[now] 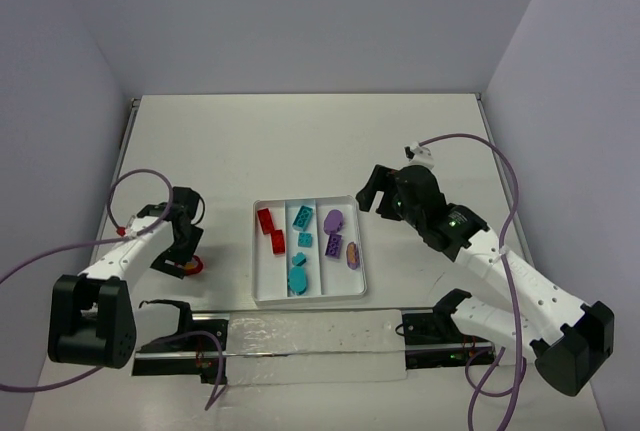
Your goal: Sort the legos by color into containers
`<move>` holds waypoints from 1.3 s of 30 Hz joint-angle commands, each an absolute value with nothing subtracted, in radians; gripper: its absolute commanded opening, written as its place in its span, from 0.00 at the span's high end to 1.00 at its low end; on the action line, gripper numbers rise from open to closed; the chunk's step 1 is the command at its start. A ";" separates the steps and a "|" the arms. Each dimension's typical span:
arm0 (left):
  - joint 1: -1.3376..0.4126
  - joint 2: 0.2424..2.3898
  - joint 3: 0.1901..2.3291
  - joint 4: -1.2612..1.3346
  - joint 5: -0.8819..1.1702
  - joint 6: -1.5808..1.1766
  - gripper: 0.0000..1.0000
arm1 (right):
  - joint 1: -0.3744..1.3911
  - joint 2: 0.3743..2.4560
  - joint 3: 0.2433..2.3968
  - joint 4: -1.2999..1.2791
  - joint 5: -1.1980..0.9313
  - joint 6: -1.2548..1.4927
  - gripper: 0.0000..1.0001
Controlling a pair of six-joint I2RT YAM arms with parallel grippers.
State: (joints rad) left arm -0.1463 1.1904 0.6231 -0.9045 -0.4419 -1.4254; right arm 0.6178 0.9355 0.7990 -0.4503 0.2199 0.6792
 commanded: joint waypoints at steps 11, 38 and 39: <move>-0.139 1.192 0.753 -0.928 -0.449 -1.265 0.89 | 0.626 0.941 0.827 -0.430 0.221 0.679 0.11; -0.792 1.096 0.780 -0.563 -0.172 -0.780 0.90 | 0.626 0.913 0.854 -0.505 0.275 0.697 0.11; -0.799 1.102 0.779 -0.567 -0.180 -0.782 0.85 | 0.626 0.911 0.852 -0.506 0.276 0.699 0.11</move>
